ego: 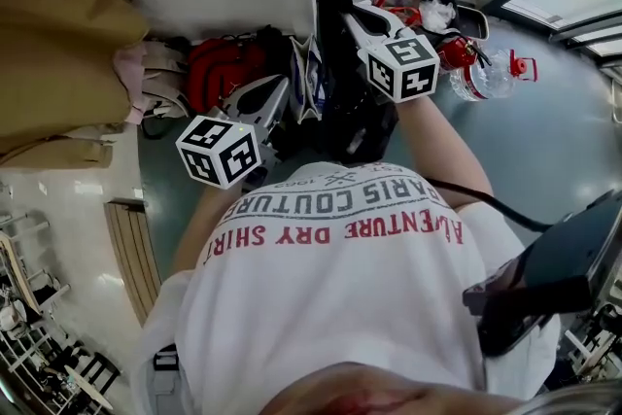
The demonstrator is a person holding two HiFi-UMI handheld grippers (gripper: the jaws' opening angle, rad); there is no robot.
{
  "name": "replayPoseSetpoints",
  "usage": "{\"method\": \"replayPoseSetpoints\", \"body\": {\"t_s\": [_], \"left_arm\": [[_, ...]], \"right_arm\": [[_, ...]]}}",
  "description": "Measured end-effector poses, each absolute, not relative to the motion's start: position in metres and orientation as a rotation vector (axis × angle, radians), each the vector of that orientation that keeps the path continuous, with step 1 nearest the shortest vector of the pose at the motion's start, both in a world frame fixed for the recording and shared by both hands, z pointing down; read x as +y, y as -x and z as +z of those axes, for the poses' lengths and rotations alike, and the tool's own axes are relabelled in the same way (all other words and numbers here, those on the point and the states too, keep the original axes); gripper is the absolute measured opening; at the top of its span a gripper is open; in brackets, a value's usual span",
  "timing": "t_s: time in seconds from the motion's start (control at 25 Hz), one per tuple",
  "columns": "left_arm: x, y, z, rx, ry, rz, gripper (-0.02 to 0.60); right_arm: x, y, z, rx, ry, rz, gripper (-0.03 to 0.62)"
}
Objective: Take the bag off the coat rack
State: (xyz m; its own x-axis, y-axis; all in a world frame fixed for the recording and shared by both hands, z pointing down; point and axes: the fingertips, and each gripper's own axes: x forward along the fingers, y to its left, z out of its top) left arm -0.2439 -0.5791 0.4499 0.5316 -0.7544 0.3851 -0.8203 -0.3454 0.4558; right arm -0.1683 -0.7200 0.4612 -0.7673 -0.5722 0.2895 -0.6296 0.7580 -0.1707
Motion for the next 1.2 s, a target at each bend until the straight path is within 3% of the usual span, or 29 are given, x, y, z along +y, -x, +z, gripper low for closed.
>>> {"method": "replayPoseSetpoints", "body": {"t_s": [0.8, 1.2], "left_arm": [[-0.556, 0.233, 0.428, -1.251, -2.193, 0.070, 0.002], [-0.550, 0.211, 0.424, -1.193, -2.208, 0.074, 0.002]], "right_arm": [[-0.710, 0.114, 0.291, -2.991, -1.136, 0.245, 0.021], [-0.664, 0.078, 0.294, -2.948, -1.155, 0.206, 0.021]]}}
